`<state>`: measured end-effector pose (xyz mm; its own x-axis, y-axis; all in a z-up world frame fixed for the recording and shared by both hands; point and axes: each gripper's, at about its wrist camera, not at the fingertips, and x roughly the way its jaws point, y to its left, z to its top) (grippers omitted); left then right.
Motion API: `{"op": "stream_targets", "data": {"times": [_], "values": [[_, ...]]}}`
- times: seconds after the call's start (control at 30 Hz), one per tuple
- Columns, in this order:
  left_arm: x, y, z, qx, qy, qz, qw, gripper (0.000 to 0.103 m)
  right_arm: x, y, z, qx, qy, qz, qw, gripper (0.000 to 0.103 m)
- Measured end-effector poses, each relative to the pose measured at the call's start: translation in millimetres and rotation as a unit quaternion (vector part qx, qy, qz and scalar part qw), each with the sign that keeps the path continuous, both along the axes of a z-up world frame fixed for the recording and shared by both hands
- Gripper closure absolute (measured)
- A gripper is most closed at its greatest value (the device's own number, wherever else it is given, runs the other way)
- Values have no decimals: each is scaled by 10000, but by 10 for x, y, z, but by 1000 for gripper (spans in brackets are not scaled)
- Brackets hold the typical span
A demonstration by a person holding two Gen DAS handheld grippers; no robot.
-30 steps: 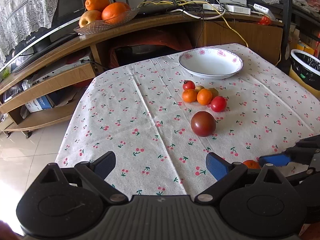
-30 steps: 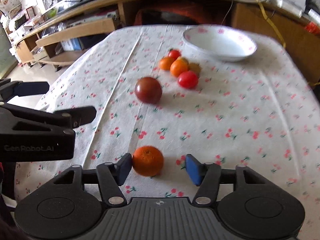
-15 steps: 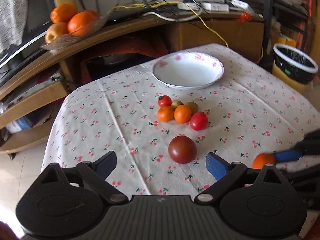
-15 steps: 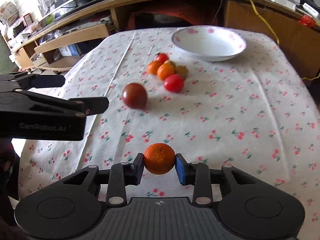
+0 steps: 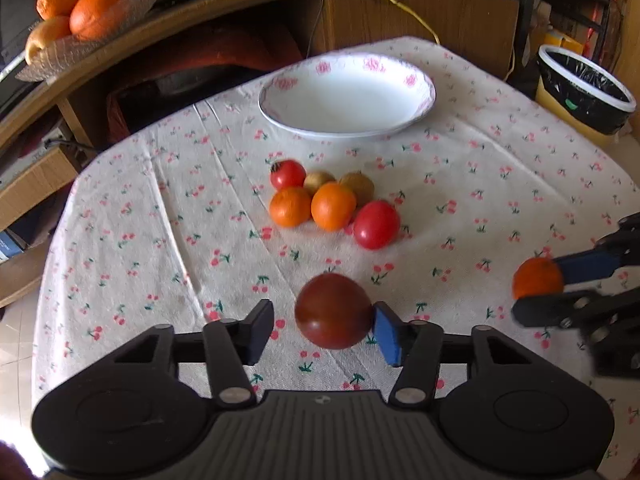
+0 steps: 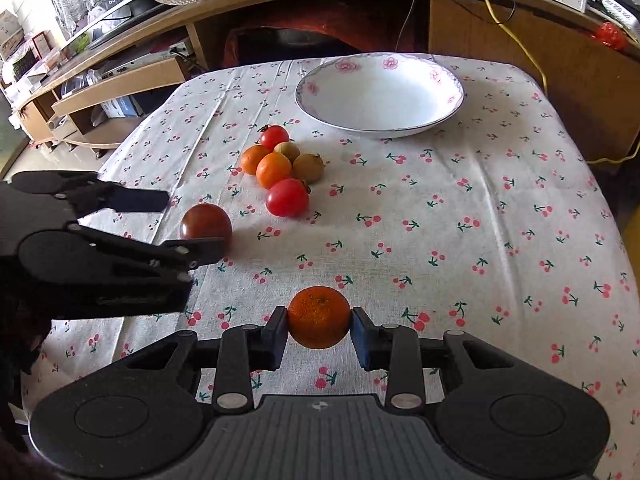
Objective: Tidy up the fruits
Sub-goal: 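Grasp the tangerine with the right gripper while the left gripper grasps the large dark red tomato, then carry the tangerine and dark red tomato over the white bowl with both grippers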
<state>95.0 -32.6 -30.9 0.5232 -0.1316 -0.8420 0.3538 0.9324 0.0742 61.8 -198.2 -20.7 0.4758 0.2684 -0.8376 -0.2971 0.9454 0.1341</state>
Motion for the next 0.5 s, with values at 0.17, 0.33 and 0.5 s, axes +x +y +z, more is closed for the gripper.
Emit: {"op": "stream_targets", "data": {"times": [0.17,0.33,0.5], "values": [[12,-2,-31,-117,148,66,9998,55,-5,-122,-44,118,80,-208,9997,74],[-35,-6,32,-74,158,-69,9998,55,26,-116,-41,87,76,-310,9995,74],[46,-59,267,-223,-77,-239,9994,55,41,-103,132,37,7,-409,9992,74]]}}
